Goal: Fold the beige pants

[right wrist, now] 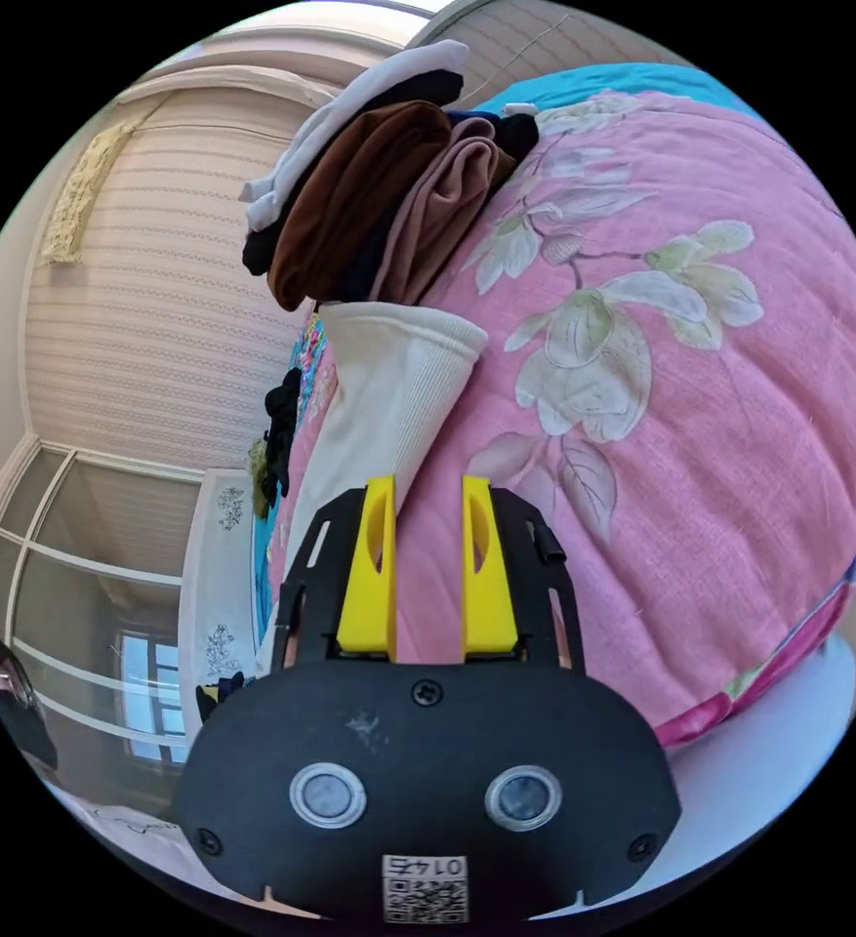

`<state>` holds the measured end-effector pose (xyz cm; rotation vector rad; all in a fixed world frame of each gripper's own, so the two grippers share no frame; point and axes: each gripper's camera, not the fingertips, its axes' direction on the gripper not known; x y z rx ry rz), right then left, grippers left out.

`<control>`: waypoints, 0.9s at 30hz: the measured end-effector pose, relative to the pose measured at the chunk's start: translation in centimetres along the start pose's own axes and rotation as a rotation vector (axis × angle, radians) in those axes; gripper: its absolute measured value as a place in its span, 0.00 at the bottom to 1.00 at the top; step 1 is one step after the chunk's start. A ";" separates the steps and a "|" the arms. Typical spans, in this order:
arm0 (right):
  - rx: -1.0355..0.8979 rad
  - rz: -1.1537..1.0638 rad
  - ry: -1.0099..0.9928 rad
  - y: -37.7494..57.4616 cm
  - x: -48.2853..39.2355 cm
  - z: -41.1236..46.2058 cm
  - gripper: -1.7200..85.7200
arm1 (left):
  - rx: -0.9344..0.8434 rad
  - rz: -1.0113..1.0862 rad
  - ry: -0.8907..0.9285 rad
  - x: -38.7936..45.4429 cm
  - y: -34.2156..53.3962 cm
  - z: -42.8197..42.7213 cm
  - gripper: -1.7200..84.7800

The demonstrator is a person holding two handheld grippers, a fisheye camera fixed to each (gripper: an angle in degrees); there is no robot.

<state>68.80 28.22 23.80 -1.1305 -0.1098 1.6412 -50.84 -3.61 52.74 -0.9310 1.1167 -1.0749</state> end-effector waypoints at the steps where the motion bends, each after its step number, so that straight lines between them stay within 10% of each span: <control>1: 0.033 0.007 -0.009 -0.2 -0.2 0.3 0.14 | 0.005 -0.029 0.025 -0.1 -0.6 1.2 0.15; 27: -0.062 0.006 -0.264 2.2 2.3 -11.6 0.04 | -0.053 0.137 0.123 -2.4 1.8 3.3 0.01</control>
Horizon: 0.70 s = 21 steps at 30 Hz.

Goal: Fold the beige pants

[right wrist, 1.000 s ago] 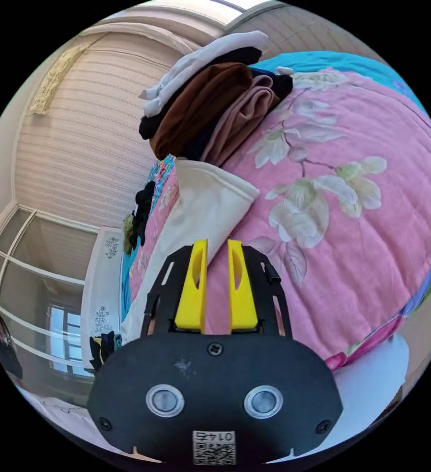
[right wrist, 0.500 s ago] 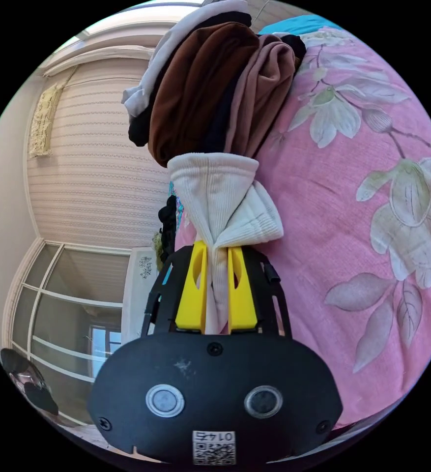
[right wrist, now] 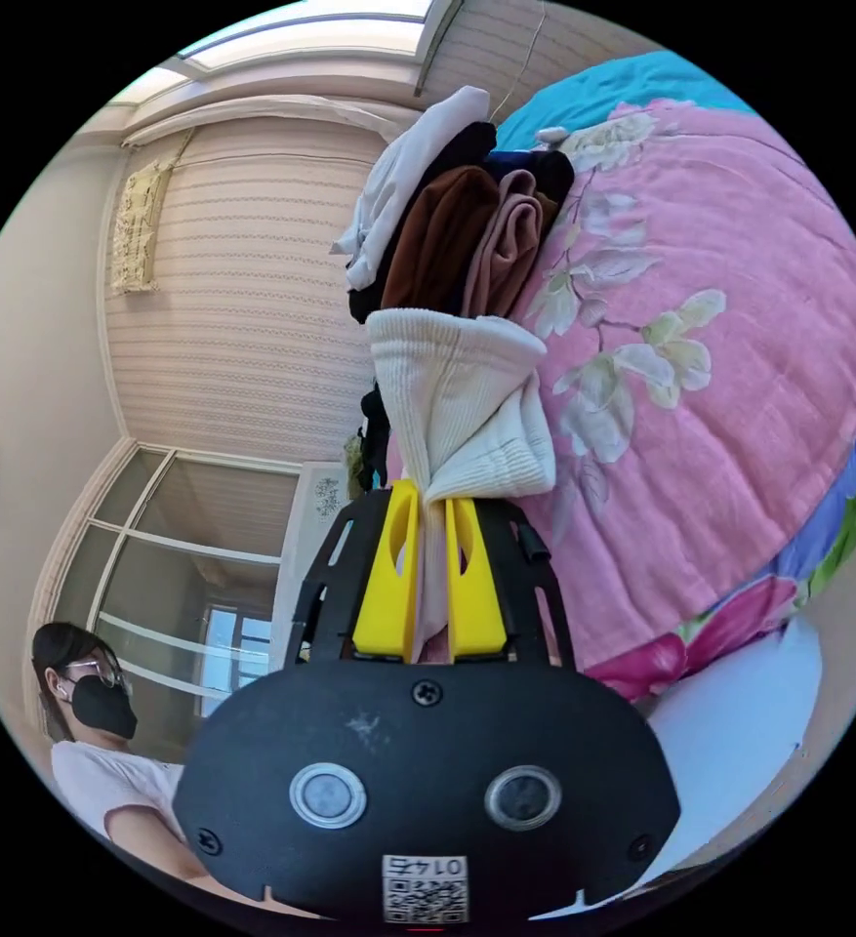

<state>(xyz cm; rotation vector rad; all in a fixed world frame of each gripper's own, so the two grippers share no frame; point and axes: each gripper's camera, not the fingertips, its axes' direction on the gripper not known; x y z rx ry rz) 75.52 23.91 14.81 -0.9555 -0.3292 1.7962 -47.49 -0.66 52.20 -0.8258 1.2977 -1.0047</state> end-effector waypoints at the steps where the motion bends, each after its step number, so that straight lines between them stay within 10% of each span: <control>1: 0.003 0.009 0.022 1.1 0.7 -1.5 0.04 | -0.020 0.006 0.010 -0.1 1.5 0.0 0.01; 14: 0.001 0.082 0.578 9.6 5.0 -4.9 0.07 | -0.199 0.151 -0.371 -5.3 12.6 0.3 0.05; 21: -0.153 -0.621 0.914 13.6 -6.2 8.5 0.09 | -0.441 0.849 -0.497 4.8 13.8 9.7 0.08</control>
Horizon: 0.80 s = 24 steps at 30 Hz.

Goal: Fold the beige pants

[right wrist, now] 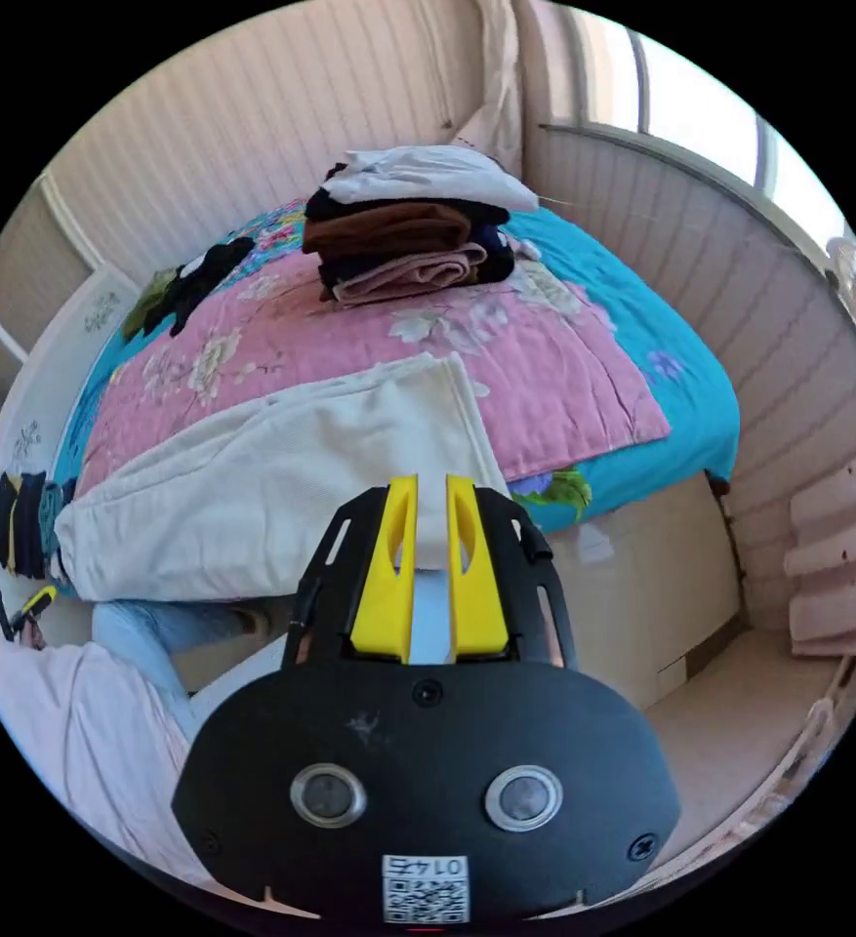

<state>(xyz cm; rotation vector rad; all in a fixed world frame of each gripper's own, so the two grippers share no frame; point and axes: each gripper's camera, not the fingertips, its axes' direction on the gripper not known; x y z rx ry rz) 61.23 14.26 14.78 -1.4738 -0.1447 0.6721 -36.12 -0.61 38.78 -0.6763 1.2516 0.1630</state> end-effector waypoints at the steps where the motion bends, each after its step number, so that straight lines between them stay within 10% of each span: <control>1: -0.009 -0.155 -0.002 -1.7 -4.6 1.0 0.09 | 0.009 0.105 0.025 2.2 -2.3 1.4 0.08; 10: -0.113 -1.148 -0.069 -2.2 -38.5 11.5 0.10 | -0.053 0.632 0.025 15.4 -13.8 15.2 0.10; 24: -0.256 -1.075 -0.165 -1.5 -45.8 19.8 0.04 | -0.168 0.605 0.075 13.4 -15.8 25.3 0.02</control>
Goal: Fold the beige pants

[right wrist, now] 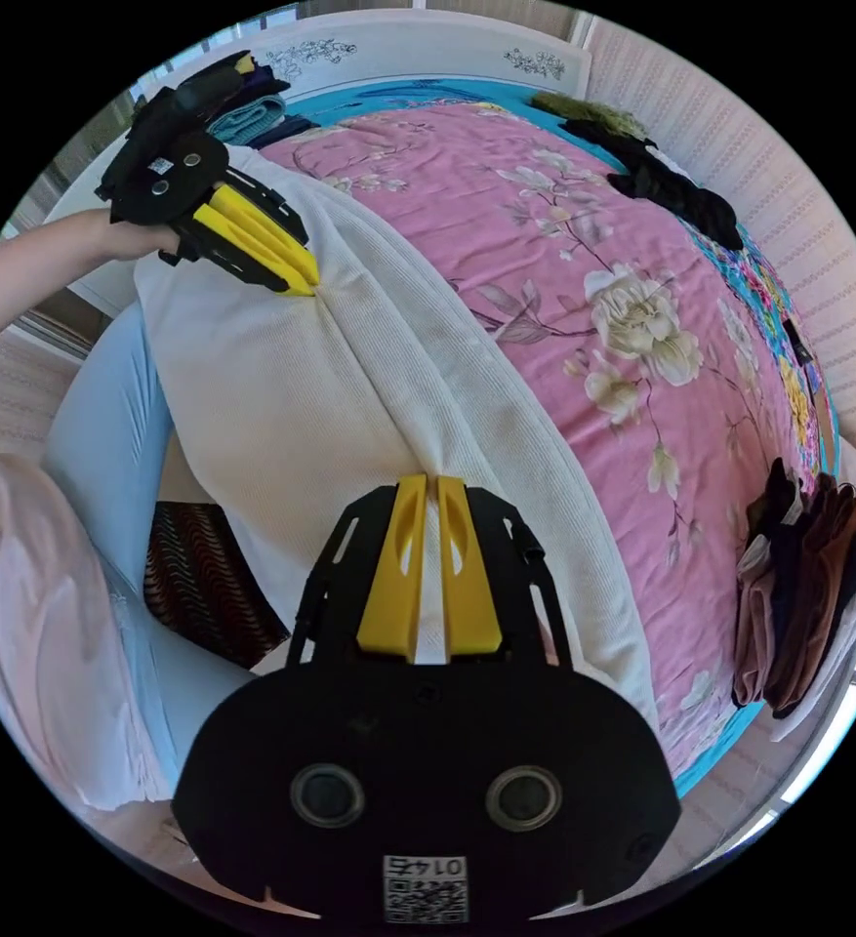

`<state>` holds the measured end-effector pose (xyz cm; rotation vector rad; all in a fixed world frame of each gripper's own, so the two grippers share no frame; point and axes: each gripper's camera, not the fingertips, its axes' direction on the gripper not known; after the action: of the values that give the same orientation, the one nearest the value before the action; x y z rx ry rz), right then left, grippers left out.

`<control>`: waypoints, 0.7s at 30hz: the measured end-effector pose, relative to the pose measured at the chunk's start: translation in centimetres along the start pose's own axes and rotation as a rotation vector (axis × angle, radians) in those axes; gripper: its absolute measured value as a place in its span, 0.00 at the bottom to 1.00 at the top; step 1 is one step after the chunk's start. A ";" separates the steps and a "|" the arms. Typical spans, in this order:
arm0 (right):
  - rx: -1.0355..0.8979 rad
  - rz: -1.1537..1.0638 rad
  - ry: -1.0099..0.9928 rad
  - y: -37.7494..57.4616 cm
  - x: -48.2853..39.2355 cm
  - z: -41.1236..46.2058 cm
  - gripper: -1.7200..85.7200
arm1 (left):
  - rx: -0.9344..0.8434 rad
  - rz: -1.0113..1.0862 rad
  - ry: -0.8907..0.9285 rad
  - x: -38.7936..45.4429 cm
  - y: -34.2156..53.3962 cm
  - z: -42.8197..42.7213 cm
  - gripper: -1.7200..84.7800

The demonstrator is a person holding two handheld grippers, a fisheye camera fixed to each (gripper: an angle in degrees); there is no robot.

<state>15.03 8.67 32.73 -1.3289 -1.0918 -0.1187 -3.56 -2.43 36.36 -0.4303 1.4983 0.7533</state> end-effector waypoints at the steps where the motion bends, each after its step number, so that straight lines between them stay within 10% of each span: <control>1: 0.031 0.013 -0.020 0.1 0.5 -1.1 0.04 | 0.035 -0.006 0.002 -0.3 0.3 -0.8 0.01; 21: 0.059 0.351 -0.175 -2.8 13.6 0.9 0.06 | 0.027 -0.332 0.153 -12.5 -3.7 4.6 0.03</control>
<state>20.01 15.23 43.92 -1.4765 -0.9820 0.2921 3.40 -4.19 48.20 -0.7091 1.5268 0.4448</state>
